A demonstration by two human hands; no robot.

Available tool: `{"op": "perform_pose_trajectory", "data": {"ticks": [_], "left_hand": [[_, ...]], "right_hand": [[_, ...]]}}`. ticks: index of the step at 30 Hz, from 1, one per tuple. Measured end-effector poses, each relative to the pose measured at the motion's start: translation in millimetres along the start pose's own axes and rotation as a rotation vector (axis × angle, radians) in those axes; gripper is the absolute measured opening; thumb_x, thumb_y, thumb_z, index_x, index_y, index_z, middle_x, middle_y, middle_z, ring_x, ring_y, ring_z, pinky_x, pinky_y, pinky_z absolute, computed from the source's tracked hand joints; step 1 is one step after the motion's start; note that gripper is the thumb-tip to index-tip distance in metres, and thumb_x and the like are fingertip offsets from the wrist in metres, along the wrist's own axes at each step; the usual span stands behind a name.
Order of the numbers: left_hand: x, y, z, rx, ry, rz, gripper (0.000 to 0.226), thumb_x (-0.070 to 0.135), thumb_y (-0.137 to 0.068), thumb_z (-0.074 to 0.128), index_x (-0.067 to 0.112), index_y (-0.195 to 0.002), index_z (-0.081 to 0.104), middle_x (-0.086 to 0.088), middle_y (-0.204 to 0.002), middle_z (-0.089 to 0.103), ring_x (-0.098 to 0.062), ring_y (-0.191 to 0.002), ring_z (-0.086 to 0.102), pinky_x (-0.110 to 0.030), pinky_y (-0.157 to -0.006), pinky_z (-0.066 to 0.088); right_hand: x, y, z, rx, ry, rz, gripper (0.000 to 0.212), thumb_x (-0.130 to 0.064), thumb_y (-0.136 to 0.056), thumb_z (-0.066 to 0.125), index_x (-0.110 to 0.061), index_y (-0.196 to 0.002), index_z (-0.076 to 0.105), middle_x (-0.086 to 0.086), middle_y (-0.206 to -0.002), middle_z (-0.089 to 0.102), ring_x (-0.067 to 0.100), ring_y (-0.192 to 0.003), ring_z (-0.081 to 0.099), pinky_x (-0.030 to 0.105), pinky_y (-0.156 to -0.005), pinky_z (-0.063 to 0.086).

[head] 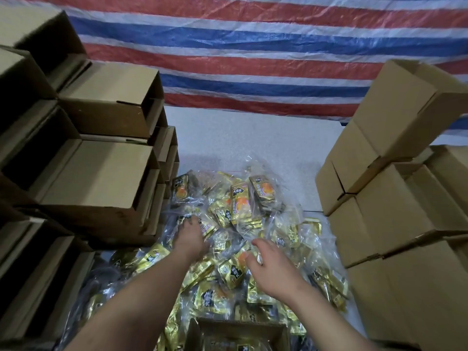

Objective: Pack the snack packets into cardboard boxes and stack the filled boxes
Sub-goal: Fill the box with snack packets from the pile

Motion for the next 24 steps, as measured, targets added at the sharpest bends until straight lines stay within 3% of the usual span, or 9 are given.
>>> {"op": "perform_pose_trajectory", "data": {"ticks": [4, 10, 13, 16, 21, 24], "left_hand": [[-1.2, -4.7, 1.7, 0.054, -0.06, -0.031, 0.102, 0.046, -0.076, 0.081, 0.011, -0.151, 0.02, -0.018, -0.148, 0.04, -0.036, -0.135, 0.042, -0.047, -0.112, 0.039], [-2.1, -3.3, 1.9, 0.104, -0.074, -0.043, 0.099, 0.046, -0.075, 0.082, 0.009, -0.147, 0.025, -0.016, -0.146, 0.04, -0.033, -0.137, 0.038, -0.046, -0.115, 0.034], [0.7, 3.5, -13.6, 0.156, -0.09, -0.01, 0.109, 0.059, -0.07, 0.081, 0.007, -0.149, 0.025, -0.016, -0.144, 0.042, -0.032, -0.135, 0.039, -0.043, -0.113, 0.033], [6.6, 16.9, -40.0, 0.218, -0.062, 0.053, 0.105, 0.056, -0.071, 0.081, 0.007, -0.147, 0.029, -0.014, -0.142, 0.044, -0.03, -0.132, 0.04, -0.04, -0.114, 0.034], [22.4, 65.2, -94.7, 0.266, 0.18, 0.136, 0.102, 0.051, -0.07, 0.082, 0.011, -0.15, 0.031, -0.011, -0.148, 0.039, -0.028, -0.136, 0.039, -0.045, -0.115, 0.037], [42.0, 104.7, -129.8, 0.339, 0.372, 0.256, 0.096, 0.046, -0.069, 0.08, 0.015, -0.148, 0.035, -0.004, -0.143, 0.045, -0.02, -0.13, 0.046, -0.042, -0.111, 0.042]], "right_hand": [[9.5, 2.2, 0.6, -0.025, -0.002, 0.016, 0.059, -0.054, -0.103, 0.036, -0.022, -0.152, 0.035, -0.006, -0.157, 0.036, 0.012, -0.142, 0.034, 0.03, -0.113, 0.029], [14.7, 3.9, -0.1, -0.034, -0.022, 0.044, 0.06, -0.053, -0.101, 0.039, -0.024, -0.153, 0.033, -0.007, -0.158, 0.035, 0.01, -0.144, 0.033, 0.03, -0.115, 0.027], [11.9, 2.2, -1.6, -0.035, -0.043, 0.044, 0.059, -0.051, -0.101, 0.041, -0.024, -0.153, 0.033, -0.007, -0.157, 0.036, 0.011, -0.143, 0.034, 0.03, -0.114, 0.029], [6.3, 0.8, -4.5, -0.019, -0.102, 0.053, 0.057, -0.049, -0.101, 0.043, -0.025, -0.151, 0.035, -0.007, -0.155, 0.039, 0.011, -0.14, 0.038, 0.031, -0.112, 0.032], [-13.5, 0.3, -10.6, -0.003, -0.353, 0.125, 0.055, -0.054, -0.098, 0.05, -0.026, -0.144, 0.044, -0.008, -0.139, 0.054, 0.007, -0.118, 0.053, 0.032, -0.1, 0.046], [-35.1, 2.7, -19.2, -0.004, -0.667, 0.157, 0.077, -0.073, -0.078, 0.052, -0.031, -0.142, 0.045, -0.02, -0.125, 0.055, 0.002, -0.106, 0.053, 0.028, -0.093, 0.045]]}}
Point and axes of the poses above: each hand's wrist, its own y-axis away from the middle knuckle, its own z-axis out of the palm, x = y × z, the point moved 4 cm from there along -y, towards the middle knuckle
